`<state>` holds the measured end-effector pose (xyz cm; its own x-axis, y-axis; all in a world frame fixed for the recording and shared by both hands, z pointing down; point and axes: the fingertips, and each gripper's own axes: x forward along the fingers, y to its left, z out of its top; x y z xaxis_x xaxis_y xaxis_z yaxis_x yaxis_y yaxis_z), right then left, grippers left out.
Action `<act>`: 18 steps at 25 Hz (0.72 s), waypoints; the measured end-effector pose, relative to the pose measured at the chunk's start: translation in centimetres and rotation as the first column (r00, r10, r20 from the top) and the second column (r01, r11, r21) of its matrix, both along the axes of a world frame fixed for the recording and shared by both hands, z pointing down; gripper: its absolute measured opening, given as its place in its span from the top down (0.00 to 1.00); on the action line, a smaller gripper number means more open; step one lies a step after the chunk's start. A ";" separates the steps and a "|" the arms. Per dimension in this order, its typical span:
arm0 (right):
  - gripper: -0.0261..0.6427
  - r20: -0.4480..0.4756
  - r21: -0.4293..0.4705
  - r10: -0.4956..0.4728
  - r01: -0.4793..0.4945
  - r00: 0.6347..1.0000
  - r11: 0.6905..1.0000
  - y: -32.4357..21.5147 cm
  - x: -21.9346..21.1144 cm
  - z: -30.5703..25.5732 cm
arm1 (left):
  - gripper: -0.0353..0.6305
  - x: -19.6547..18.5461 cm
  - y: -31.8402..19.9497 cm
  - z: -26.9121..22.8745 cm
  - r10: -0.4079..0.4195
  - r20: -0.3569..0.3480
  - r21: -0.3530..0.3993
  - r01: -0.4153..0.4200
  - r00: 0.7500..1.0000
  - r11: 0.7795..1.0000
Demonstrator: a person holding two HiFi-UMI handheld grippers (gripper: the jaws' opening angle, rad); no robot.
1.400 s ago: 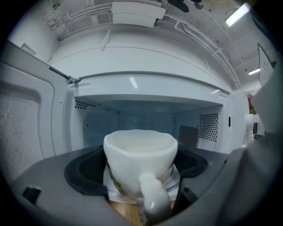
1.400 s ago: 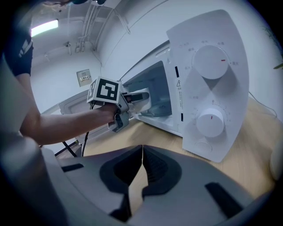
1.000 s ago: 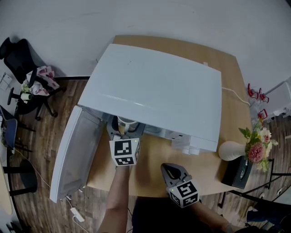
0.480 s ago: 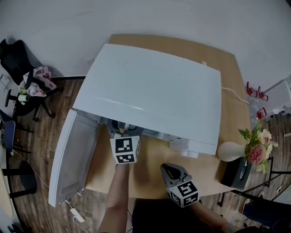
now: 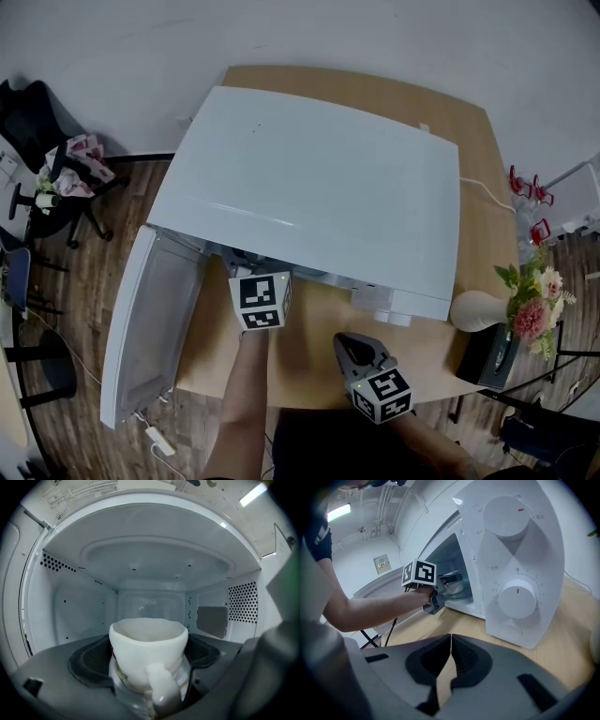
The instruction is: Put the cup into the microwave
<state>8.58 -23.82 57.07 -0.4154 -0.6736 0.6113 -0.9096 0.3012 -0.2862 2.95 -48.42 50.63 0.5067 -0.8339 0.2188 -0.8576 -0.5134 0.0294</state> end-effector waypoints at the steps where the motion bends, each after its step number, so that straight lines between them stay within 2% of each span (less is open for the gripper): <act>1: 0.97 -0.001 -0.002 -0.001 0.001 1.000 1.000 0.0 0.0 0.0 | 0.26 0.0 0.0 0.0 -0.001 -0.001 0.003 0.001 1.000 1.000; 15: 0.97 0.022 -0.003 0.013 -0.013 1.000 1.000 0.0 0.5 -0.1 | 0.26 0.0 0.0 -0.1 -0.012 -0.006 0.023 0.013 1.000 1.000; 18: 0.97 0.023 0.000 0.014 -0.014 1.000 1.000 0.1 0.5 -0.2 | 0.26 -0.1 0.1 -0.2 -0.030 0.013 0.044 0.029 0.999 0.999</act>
<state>9.03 -23.75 56.90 -0.4199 -0.6792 0.6020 -0.9069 0.2886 -0.3069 2.87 -48.35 50.44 0.4789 -0.8574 0.1885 -0.8726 -0.4884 -0.0047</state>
